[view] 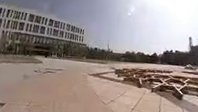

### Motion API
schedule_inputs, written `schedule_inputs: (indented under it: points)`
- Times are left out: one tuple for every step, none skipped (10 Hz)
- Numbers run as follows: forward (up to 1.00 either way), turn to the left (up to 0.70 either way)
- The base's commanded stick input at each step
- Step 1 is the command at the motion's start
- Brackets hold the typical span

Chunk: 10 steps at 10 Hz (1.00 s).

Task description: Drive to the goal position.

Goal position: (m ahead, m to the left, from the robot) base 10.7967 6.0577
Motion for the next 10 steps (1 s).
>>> schedule_inputs:
  points:
    - [0.70, 0.00]
    - [0.70, 0.00]
    - [0.70, 0.00]
    - [0.70, 0.00]
    - [0.70, 0.00]
    - [0.70, 0.00]
    - [0.70, 0.00]
    - [0.70, 0.00]
    - [0.70, 0.00]
    - [0.70, 0.00]
